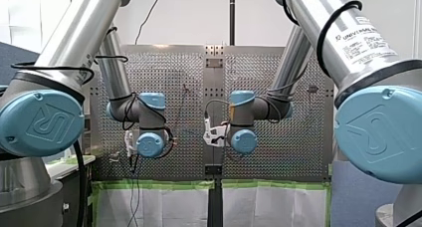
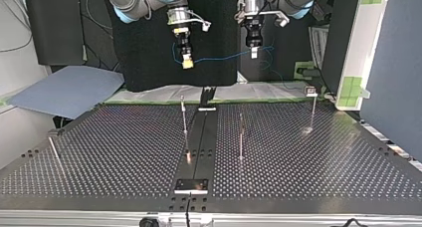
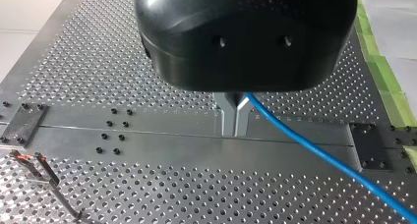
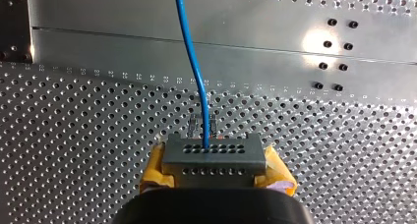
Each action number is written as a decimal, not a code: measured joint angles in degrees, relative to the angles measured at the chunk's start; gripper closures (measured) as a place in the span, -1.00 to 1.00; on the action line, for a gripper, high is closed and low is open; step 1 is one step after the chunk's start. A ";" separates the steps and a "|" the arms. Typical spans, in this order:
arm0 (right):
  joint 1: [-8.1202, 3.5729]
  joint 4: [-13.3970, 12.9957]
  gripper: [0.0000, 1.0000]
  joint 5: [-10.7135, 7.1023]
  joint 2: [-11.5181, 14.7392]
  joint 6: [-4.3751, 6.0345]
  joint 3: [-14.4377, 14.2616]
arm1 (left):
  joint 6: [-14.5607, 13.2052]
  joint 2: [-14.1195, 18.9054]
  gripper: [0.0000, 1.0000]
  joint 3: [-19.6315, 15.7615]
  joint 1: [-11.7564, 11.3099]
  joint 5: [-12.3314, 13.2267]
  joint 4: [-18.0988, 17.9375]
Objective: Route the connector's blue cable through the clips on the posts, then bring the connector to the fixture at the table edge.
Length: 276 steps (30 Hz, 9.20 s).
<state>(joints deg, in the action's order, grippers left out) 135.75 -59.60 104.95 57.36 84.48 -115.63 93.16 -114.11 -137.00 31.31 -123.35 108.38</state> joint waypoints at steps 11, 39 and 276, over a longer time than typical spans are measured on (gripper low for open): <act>0.00 0.00 1.00 0.00 0.00 0.00 0.00 | 0.00 0.00 1.00 0.00 0.00 0.00 0.00; 0.00 0.00 1.00 0.00 0.00 0.00 0.00 | -0.01 0.00 1.00 0.00 0.00 0.00 0.01; -16.94 31.09 1.00 -16.78 6.00 8.86 26.86 | -1.82 4.68 1.00 37.02 -17.75 15.35 36.48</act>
<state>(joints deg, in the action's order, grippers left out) 118.81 -28.51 88.17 63.36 93.34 -88.77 91.34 -109.43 -99.98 13.56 -108.00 144.86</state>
